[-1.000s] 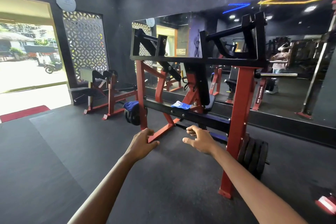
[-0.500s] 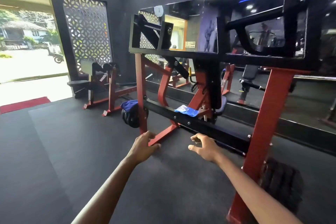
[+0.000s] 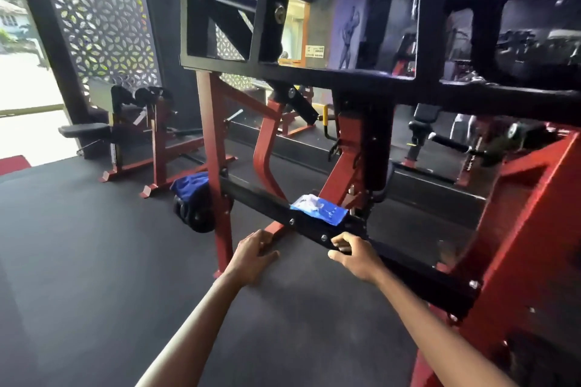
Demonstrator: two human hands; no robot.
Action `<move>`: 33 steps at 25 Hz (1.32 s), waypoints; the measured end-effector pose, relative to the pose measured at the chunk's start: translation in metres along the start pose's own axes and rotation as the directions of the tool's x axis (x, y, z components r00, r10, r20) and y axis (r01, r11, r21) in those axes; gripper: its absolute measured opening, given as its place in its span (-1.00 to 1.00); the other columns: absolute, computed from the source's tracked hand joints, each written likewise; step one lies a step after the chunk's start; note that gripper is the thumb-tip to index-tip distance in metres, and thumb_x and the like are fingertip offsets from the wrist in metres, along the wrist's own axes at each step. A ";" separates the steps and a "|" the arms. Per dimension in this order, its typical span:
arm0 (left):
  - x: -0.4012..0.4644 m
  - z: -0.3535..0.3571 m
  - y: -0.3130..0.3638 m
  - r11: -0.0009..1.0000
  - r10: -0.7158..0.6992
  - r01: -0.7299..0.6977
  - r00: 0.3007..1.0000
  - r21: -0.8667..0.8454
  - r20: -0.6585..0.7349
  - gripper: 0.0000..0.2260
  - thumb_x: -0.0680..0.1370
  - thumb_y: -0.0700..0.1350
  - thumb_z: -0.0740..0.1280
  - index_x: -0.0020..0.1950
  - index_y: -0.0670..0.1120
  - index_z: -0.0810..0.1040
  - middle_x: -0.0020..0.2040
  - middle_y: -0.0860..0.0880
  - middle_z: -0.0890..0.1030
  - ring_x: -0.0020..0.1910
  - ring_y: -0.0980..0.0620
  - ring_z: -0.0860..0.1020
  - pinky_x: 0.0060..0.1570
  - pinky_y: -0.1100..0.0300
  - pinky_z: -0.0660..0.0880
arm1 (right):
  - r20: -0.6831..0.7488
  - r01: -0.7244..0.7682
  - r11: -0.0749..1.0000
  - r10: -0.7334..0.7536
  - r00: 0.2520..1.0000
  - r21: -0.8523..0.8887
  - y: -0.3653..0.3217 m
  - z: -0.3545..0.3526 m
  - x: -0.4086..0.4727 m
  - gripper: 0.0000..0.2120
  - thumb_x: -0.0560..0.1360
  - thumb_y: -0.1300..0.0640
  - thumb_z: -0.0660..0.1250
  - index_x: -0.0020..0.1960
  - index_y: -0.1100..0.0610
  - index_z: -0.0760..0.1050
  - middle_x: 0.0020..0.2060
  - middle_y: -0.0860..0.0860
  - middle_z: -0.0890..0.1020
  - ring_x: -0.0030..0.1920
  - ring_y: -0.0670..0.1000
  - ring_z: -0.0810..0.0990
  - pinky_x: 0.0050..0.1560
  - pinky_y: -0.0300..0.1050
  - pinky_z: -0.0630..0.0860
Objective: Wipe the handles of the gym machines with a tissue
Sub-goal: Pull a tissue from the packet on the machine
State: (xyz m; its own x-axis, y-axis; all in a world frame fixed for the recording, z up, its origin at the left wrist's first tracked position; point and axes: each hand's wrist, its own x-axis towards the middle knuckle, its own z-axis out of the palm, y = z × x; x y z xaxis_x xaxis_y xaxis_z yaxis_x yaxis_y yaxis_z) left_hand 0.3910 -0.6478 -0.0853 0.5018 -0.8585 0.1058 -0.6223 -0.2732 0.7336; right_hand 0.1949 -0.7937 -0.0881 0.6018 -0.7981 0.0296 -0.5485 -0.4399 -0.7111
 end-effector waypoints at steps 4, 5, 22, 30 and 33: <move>0.087 0.024 -0.005 0.998 0.063 -0.064 0.995 0.001 0.074 -0.67 0.45 -0.18 0.42 0.20 -0.16 0.50 0.09 0.01 0.54 0.10 0.04 0.51 0.10 0.20 0.40 | 0.006 -0.070 0.998 0.070 0.998 0.006 0.024 0.004 0.088 -0.73 0.43 0.19 0.42 0.10 0.21 0.54 -0.01 0.06 0.63 0.04 0.02 0.60 0.09 -0.17 0.47; 0.112 0.030 -0.006 0.998 0.063 -0.062 0.995 -0.009 0.072 -0.67 0.45 -0.20 0.41 0.21 -0.16 0.50 0.09 0.02 0.54 0.10 0.06 0.50 0.10 0.22 0.38 | 0.008 -0.091 0.996 0.091 0.996 0.015 0.032 0.006 0.115 -0.74 0.43 0.20 0.41 0.10 0.22 0.53 -0.02 0.06 0.62 0.04 0.03 0.59 0.11 -0.13 0.47; 0.404 0.137 -0.079 0.997 0.063 -0.070 0.958 0.014 0.280 -0.60 0.45 -0.18 0.39 0.27 -0.18 0.47 0.20 -0.13 0.53 0.20 -0.07 0.49 0.13 0.27 0.33 | 0.124 -0.198 0.943 0.238 0.963 -0.266 0.117 0.050 0.381 -0.85 0.42 0.23 0.28 -0.05 0.21 0.56 -0.16 0.05 0.57 -0.14 -0.01 0.49 -0.06 -0.12 0.46; 0.449 0.174 -0.092 0.988 0.083 -0.134 0.871 0.072 0.484 -0.51 0.48 -0.08 0.35 0.39 -0.11 0.36 0.35 -0.06 0.42 0.33 0.00 0.39 0.26 0.25 0.30 | 0.145 -0.240 0.894 0.313 0.939 -0.379 0.131 0.068 0.415 -0.89 0.44 0.19 0.24 -0.09 0.16 0.52 -0.08 0.08 0.45 -0.05 0.02 0.48 -0.09 -0.13 0.37; 0.453 0.184 -0.095 0.987 0.072 -0.136 0.852 0.087 0.518 -0.48 0.47 -0.06 0.36 0.40 -0.10 0.36 0.36 -0.10 0.36 0.35 -0.04 0.36 0.30 0.22 0.29 | 0.158 -0.263 0.895 0.336 0.929 -0.361 0.133 0.073 0.417 -0.91 0.43 0.20 0.24 -0.25 0.09 0.43 -0.08 0.08 0.48 -0.09 0.01 0.46 -0.18 -0.18 0.27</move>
State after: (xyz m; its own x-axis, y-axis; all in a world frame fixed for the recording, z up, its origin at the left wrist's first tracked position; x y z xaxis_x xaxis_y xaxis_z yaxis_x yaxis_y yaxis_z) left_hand 0.5663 -1.0904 -0.2309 0.0720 -0.9761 -0.2049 -0.7346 -0.1908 0.6511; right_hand 0.4153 -1.1552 -0.2212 0.4658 -0.8241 -0.3222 -0.8585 -0.3325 -0.3905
